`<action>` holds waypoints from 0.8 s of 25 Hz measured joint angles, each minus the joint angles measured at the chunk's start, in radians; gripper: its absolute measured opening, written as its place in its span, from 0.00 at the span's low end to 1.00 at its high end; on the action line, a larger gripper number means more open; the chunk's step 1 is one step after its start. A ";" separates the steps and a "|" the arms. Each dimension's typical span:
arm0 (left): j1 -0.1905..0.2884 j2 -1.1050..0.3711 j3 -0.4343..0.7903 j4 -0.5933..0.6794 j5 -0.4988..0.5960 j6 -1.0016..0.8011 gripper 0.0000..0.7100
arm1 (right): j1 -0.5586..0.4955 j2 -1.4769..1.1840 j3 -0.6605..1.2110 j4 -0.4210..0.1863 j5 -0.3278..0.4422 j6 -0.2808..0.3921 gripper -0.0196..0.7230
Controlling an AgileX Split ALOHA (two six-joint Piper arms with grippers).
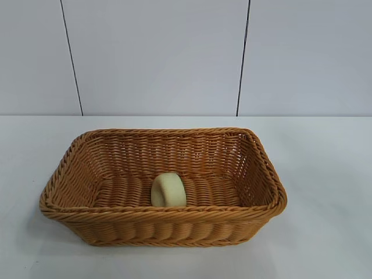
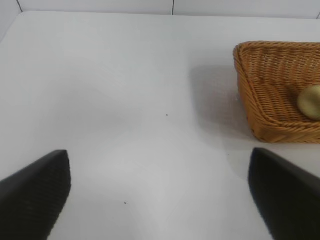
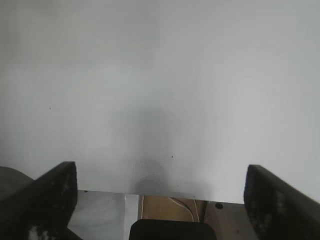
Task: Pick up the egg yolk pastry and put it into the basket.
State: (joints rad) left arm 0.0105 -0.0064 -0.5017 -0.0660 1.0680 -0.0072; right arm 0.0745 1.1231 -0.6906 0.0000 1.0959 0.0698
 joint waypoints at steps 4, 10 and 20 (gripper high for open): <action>0.000 0.000 0.000 0.000 0.000 0.000 0.98 | 0.000 -0.196 0.141 0.006 -0.048 -0.037 0.89; 0.000 0.000 0.000 0.000 0.000 0.000 0.98 | 0.000 -0.483 0.184 0.007 -0.065 -0.059 0.89; 0.000 0.000 0.000 0.000 0.000 0.000 0.98 | 0.000 -0.817 0.189 0.011 -0.073 -0.059 0.89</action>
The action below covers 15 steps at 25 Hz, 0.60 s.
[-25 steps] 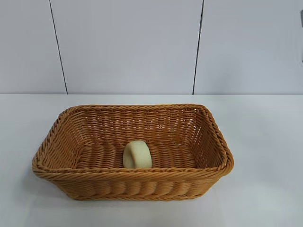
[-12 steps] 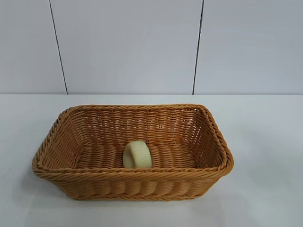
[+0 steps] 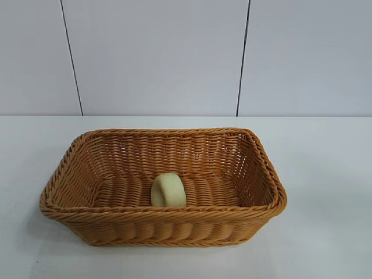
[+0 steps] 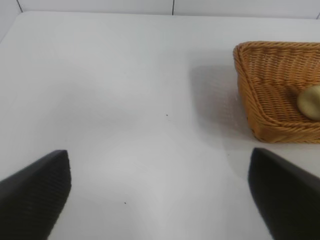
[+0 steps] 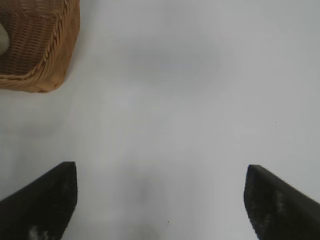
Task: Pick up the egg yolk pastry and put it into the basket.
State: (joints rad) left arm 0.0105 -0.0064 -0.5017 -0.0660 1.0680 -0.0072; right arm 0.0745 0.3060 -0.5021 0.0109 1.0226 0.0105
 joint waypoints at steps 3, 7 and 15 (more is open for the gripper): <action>0.000 0.000 0.000 0.000 0.000 0.000 0.98 | 0.000 -0.064 0.000 0.001 0.000 0.000 0.89; 0.000 0.000 0.000 0.000 0.000 0.000 0.98 | -0.039 -0.208 0.000 0.003 0.000 0.000 0.89; 0.000 0.000 0.000 0.000 0.000 0.000 0.98 | -0.075 -0.310 0.000 0.008 0.001 0.000 0.89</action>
